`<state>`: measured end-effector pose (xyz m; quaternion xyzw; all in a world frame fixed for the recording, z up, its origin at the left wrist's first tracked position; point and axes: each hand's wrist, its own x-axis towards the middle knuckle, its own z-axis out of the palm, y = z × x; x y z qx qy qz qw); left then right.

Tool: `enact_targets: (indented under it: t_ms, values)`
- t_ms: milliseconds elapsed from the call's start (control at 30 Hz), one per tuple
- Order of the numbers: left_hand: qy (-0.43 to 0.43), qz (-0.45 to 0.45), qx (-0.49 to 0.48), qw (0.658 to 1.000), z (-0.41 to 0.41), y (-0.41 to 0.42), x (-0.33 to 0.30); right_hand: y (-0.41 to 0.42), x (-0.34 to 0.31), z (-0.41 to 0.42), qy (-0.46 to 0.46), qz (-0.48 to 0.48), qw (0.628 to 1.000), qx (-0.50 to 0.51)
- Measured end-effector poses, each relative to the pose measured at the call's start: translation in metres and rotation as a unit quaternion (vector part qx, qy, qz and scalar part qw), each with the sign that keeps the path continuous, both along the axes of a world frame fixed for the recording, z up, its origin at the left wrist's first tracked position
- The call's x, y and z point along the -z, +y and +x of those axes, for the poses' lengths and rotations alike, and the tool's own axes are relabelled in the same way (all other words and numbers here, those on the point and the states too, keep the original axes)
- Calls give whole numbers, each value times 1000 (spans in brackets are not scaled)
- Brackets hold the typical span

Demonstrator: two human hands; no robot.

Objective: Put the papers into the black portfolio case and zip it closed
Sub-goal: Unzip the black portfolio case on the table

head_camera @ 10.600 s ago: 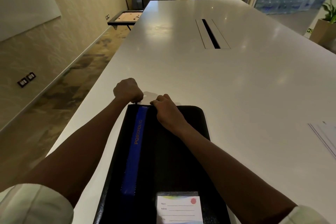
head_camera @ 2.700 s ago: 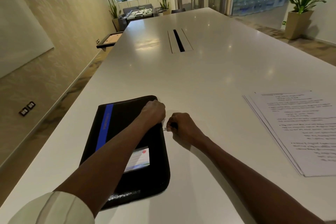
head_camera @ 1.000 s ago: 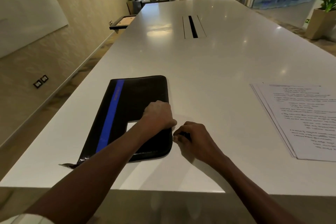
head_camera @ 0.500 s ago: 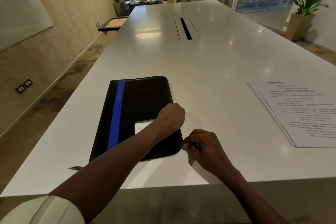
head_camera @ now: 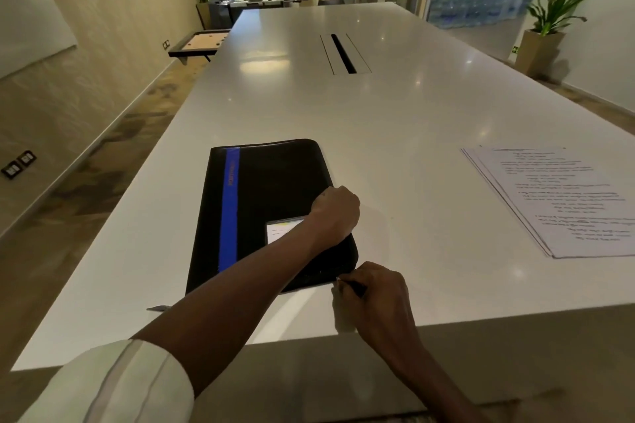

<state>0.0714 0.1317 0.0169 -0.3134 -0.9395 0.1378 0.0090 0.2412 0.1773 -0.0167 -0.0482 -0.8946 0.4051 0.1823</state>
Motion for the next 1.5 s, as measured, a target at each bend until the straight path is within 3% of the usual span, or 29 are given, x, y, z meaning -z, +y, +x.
enact_targets:
  t_ms: [267, 933, 1000, 1067, 1267, 1400, 1500]
  values:
    - [1, 45, -18, 999, 4, -3, 4, -28, 4, 8, 13, -16, 999, 49]
    - [45, -14, 39, 998, 7, -10, 10, -90, 7, 8, 18, -26, 999, 44]
    - [27, 15, 26, 999, 8, -12, 8, -89, 7, 7, 12, -23, 999, 44]
    - [-13, 100, -8, 995, 10, -19, 1, -88, 6, 6, 2, -18, 998, 52]
    - [-122, 329, -81, 933, 35, -82, -17, -87, 6, 10, 3, -20, 996, 84]
    - [-122, 351, -151, 916, 73, -139, -18, -86, 7, 13, 25, -3, 997, 70]
    - [-209, 386, -205, 875, 105, -165, -15, -86, 9, 14, 33, 22, 998, 54]
